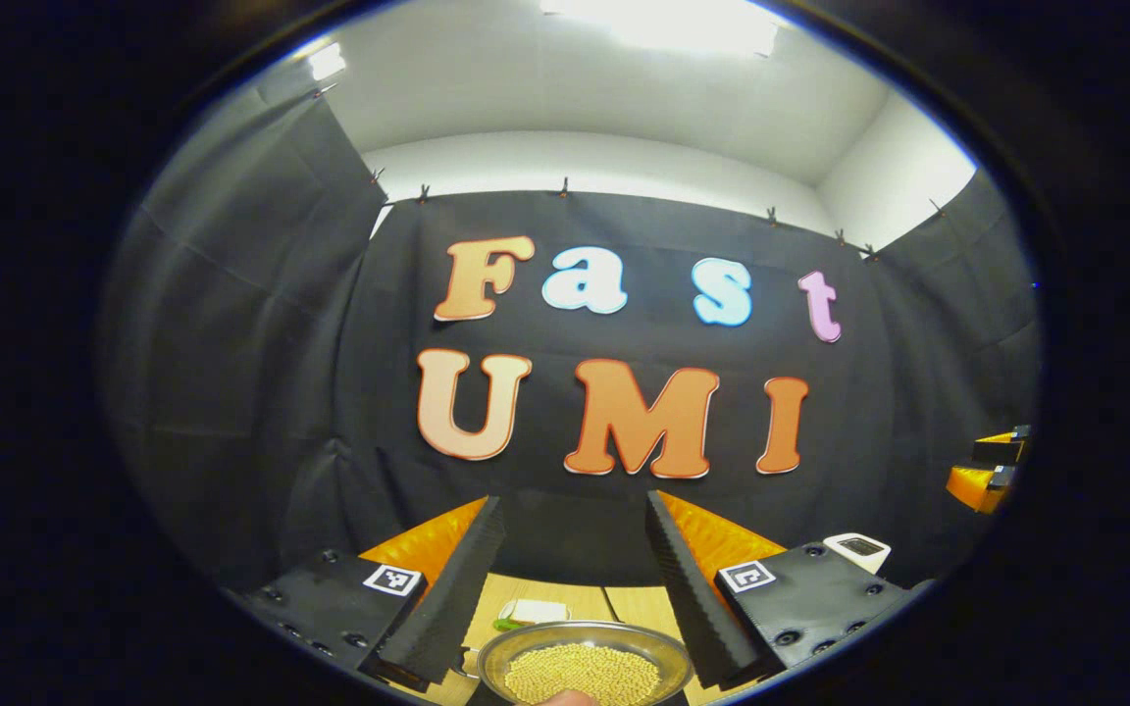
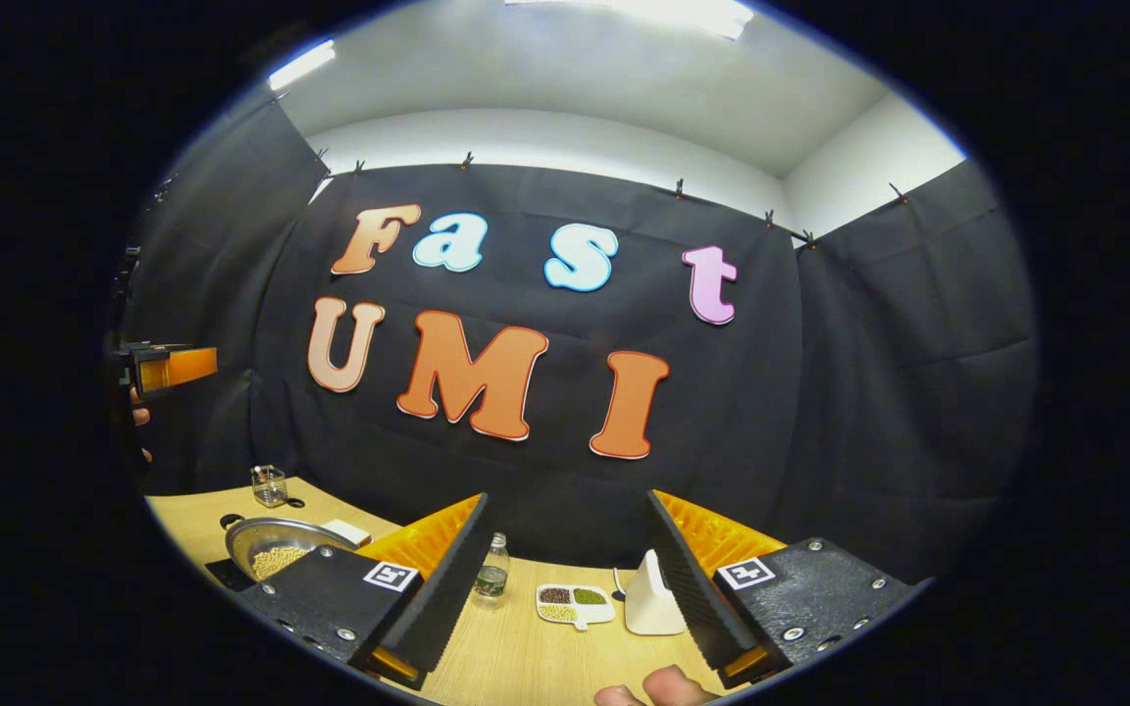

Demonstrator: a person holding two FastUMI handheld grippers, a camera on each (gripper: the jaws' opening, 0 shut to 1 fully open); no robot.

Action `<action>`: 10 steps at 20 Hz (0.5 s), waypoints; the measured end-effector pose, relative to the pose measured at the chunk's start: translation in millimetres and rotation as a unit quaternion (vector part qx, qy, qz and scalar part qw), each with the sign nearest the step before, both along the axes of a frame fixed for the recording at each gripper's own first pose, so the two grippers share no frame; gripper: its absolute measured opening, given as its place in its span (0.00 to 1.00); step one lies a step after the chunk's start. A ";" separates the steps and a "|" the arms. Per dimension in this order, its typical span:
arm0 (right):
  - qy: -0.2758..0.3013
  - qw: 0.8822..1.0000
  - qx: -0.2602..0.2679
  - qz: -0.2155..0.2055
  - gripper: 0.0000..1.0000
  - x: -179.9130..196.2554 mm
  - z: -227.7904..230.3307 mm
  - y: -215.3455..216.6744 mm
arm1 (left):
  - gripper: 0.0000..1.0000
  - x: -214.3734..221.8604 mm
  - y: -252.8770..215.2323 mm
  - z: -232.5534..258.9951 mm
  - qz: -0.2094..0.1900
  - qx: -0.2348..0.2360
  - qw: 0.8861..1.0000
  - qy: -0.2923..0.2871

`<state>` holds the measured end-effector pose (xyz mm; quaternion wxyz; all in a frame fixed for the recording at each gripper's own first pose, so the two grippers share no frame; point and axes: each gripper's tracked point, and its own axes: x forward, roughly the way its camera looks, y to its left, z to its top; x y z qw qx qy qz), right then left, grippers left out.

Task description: First push the handle of the pot to place it horizontally, then grasp the pot with both hands and set it on the induction cooktop.

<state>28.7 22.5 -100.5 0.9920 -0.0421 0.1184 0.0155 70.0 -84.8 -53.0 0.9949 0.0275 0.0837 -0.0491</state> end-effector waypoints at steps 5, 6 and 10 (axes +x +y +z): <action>-0.036 0.999 0.007 -0.006 0.95 -1.1 35.4 -22.4 | 0.98 -13.5 -6.0 42.4 0.007 0.009 0.999 -0.034; -0.036 0.999 0.010 -0.008 0.95 -1.0 38.4 -22.4 | 0.98 -17.2 -10.0 51.5 0.006 -0.006 0.999 -0.035; -0.037 0.999 0.033 0.008 0.95 1.2 57.5 -19.4 | 0.97 -15.6 -2.8 87.3 0.016 -0.016 0.997 -0.067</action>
